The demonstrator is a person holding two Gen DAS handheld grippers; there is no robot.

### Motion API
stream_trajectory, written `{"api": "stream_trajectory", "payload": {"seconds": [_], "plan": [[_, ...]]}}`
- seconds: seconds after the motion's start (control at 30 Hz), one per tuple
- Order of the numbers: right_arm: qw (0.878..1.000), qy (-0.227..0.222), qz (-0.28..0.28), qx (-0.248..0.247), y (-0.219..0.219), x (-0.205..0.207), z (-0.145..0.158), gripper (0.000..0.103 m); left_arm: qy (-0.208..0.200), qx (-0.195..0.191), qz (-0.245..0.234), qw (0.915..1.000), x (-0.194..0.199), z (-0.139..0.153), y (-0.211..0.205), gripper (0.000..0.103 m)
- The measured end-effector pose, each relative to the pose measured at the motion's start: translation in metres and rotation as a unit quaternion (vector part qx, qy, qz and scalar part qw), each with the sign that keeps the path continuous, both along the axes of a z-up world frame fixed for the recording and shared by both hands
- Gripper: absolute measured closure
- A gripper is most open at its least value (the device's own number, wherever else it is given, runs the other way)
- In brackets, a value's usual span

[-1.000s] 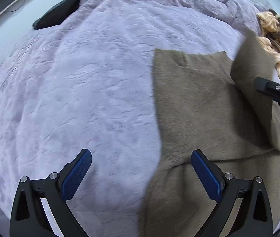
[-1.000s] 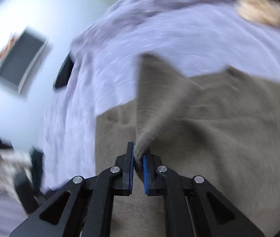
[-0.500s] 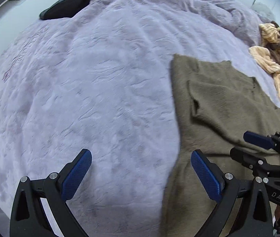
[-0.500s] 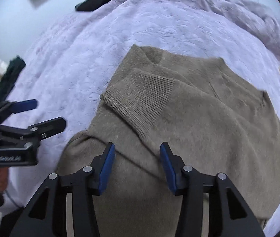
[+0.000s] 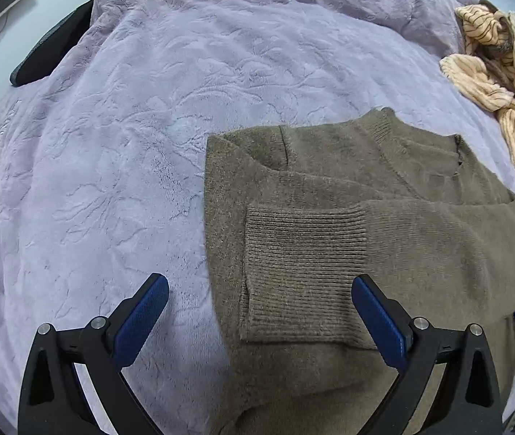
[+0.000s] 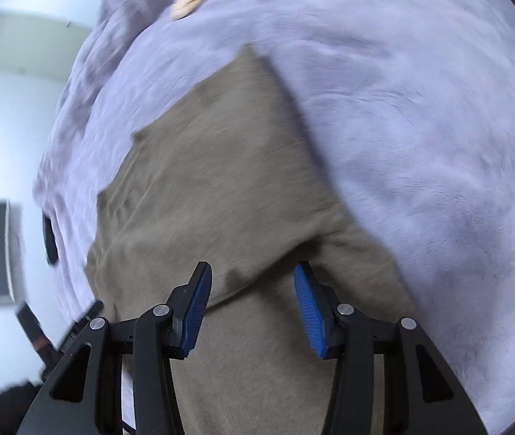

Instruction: Fold small clothes

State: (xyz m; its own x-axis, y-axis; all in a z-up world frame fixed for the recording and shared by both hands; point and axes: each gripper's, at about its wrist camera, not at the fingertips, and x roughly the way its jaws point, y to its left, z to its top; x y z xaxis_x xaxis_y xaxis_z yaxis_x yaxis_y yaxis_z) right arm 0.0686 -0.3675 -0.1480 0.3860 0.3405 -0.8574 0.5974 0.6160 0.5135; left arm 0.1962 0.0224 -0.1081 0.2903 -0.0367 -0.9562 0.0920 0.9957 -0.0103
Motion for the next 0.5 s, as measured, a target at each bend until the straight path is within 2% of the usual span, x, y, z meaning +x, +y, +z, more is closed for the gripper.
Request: {"api": "stream_trajectory", "payload": {"seconds": [0.03, 0.07, 0.1, 0.2, 0.3, 0.37, 0.4, 0.5], "plan": [[1.0, 0.002, -0.016, 0.018, -0.004, 0.002, -0.01, 0.056, 0.008, 0.008, 0.0, 0.9999, 0.001, -0.005, -0.001, 0.002], [0.999, -0.004, -0.031, 0.043, -0.009, 0.003, -0.018, 0.084, 0.015, 0.012, 0.001, 0.9998, 0.001, -0.008, -0.002, 0.002], [0.998, -0.015, -0.035, 0.058, -0.011, 0.005, -0.019, 0.095, 0.019, 0.014, 0.004, 0.9997, 0.0, -0.01, -0.002, 0.002], [0.999, -0.039, -0.012, 0.026, -0.005, 0.017, -0.008, 0.095, 0.027, 0.021, -0.004, 0.9994, -0.009, -0.017, 0.0, 0.002], [1.0, -0.001, 0.021, -0.019, -0.003, 0.026, -0.016, 0.095, 0.025, 0.016, -0.009, 0.9995, -0.02, -0.022, 0.002, 0.001], [0.999, 0.015, 0.028, -0.012, -0.004, 0.025, -0.025, 0.094, 0.034, 0.004, -0.002, 0.9994, -0.022, -0.018, 0.005, 0.002], [1.0, 0.012, 0.025, -0.006, -0.007, 0.021, -0.024, 0.092, 0.037, -0.01, 0.001, 0.9993, -0.024, -0.015, 0.008, 0.002], [0.999, 0.008, 0.042, -0.014, 0.002, 0.014, -0.015, 0.091, 0.034, -0.103, 0.005, 0.9941, -0.028, 0.001, 0.024, 0.002]]}}
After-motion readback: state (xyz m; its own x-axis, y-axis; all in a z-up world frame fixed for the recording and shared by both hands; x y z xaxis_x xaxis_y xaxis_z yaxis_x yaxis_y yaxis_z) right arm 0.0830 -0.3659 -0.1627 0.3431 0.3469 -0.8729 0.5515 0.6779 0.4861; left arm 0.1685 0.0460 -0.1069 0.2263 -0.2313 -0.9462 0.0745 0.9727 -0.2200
